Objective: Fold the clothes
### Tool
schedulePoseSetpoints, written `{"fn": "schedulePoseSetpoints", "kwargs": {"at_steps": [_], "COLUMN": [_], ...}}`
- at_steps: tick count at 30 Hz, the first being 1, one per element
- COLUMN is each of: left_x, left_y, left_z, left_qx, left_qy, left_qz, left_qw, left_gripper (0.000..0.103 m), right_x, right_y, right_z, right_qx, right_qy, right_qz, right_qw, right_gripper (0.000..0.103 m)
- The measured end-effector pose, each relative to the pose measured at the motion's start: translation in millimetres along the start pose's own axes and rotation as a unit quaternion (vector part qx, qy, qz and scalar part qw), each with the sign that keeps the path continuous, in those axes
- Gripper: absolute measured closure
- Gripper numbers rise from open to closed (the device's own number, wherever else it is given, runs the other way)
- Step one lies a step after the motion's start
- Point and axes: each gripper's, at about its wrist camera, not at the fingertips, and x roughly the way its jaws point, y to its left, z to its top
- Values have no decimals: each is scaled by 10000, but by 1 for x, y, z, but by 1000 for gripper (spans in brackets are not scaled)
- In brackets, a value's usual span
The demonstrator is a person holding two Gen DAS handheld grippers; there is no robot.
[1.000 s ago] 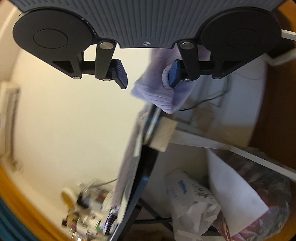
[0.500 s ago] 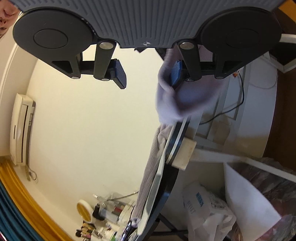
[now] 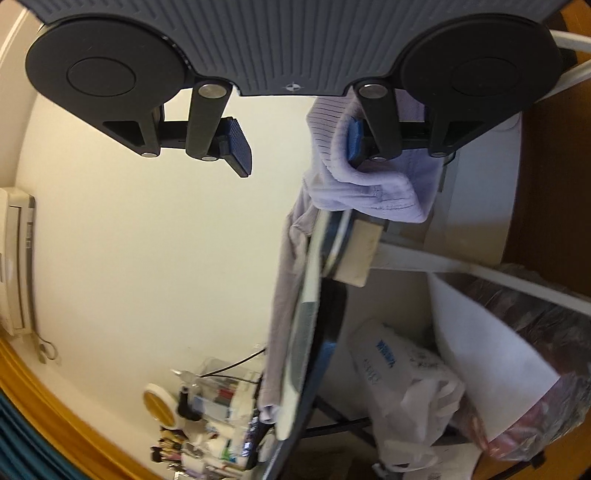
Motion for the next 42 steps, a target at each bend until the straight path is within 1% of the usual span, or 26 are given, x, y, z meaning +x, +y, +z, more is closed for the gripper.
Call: {"fn": "schedulePoseSetpoints", "kwargs": {"at_steps": [1,3,5,7,12,13,14,17,19,20,23,27,30,31,33,35,36,39,42], "left_x": [-4,-15,-23,-25,-10,-6,-2,-1,-3,-3,-3,-8,-11,-13,-14,-19,-23,-36,-47], "left_y": [3,9,14,19,15,13,10,-6,-12,-16,-21,-11,-4,-1,-4,-15,-23,-44,-68], "left_z": [1,-1,0,2,12,14,15,16,13,12,10,12,14,15,17,19,20,23,21], "left_qx": [-74,-239,-377,-478,-418,-359,-258,-36,-70,-36,114,-185,-446,-533,-702,-627,-541,-360,-129], "left_qy": [-58,-251,-498,-643,-394,-337,-315,-534,-761,-845,-958,-1028,-1003,-995,-921,-899,-910,-979,-1178], "left_qz": [-157,-332,-317,-261,37,121,228,515,555,636,906,906,1018,1055,1188,1401,1493,1608,1747], "left_qw": [9998,9988,9975,9964,9983,9987,9989,9972,9955,9944,9912,9904,9887,9880,9861,9841,9831,9815,9775], "left_gripper": [60,60,60,60,60,60,62,73,76,77,77,77,77,75,66,42,40,34,32], "right_x": [0,0,0,0,0,0,0,0,0,0,0,1,2,2,4,3,0,-10,-29], "right_y": [0,0,0,0,0,0,0,0,-1,-1,-1,-3,-4,-4,-4,-3,-3,-1,-10], "right_z": [0,0,-1,-1,-1,-1,-1,0,0,0,0,-1,-1,0,1,4,5,7,7], "right_qx": [2,9,16,26,61,64,63,62,69,73,81,75,94,121,180,206,200,192,291], "right_qy": [-6,-17,-32,-52,-52,-50,-49,-42,-37,-36,-36,-52,-61,-56,-37,-27,-76,-250,-619], "right_qz": [-1,-2,-4,-2,-24,-26,-26,-18,-7,-2,14,44,75,86,91,56,20,-73,-47], "right_qw": [10000,10000,10000,10000,10000,10000,10000,10000,10000,10000,10000,9999,9999,9999,9998,9998,9998,9995,9976], "right_gripper": [24,24,24,24,23,23,22,22,22,22,22,21,18,18,16,16,16,16,15]}}
